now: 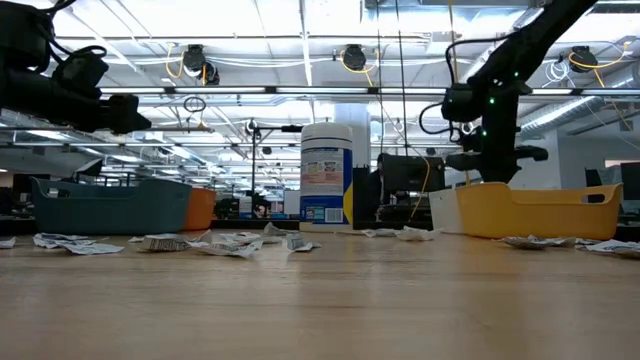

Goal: Pick & Place First Aid Supplies
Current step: Put the green bandage into the white bin

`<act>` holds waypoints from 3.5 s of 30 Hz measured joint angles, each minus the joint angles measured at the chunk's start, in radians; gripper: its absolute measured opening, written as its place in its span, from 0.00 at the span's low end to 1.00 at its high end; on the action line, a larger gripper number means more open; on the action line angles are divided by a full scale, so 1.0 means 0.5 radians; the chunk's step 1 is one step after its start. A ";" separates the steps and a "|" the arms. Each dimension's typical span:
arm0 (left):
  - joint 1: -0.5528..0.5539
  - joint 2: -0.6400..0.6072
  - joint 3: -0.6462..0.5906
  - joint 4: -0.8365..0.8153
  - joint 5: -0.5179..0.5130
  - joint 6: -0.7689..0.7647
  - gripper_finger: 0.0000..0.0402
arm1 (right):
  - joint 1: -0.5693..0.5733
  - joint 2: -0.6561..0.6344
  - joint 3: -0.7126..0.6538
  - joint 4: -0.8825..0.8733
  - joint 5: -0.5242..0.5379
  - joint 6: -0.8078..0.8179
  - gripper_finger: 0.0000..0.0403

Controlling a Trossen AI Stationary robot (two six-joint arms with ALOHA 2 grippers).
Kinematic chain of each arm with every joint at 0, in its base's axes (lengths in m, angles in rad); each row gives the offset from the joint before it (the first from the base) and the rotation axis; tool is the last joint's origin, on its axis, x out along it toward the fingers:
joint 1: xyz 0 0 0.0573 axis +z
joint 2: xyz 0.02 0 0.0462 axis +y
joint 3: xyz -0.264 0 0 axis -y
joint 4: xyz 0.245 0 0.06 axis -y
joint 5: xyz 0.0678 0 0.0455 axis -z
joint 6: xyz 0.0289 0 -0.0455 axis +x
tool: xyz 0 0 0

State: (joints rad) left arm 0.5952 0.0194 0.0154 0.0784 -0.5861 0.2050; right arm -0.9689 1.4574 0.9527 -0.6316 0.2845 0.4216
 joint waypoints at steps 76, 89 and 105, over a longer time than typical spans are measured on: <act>-0.001 0.000 0.000 0.000 0.000 0.000 0.77 | 0.933 0.800 0.200 1.224 -0.788 -1.339 0.62; 0.000 0.001 0.000 0.000 0.001 0.000 0.77 | 0.947 0.904 0.266 1.204 -0.741 -1.284 0.37; -0.001 0.000 0.000 0.000 0.000 0.000 0.77 | 0.998 0.839 0.257 1.148 -0.833 -1.006 0.01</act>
State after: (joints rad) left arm 0.5949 0.0193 0.0156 0.0784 -0.5861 0.2050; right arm -0.4701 1.8768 1.0811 -0.0575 -0.1318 -0.0814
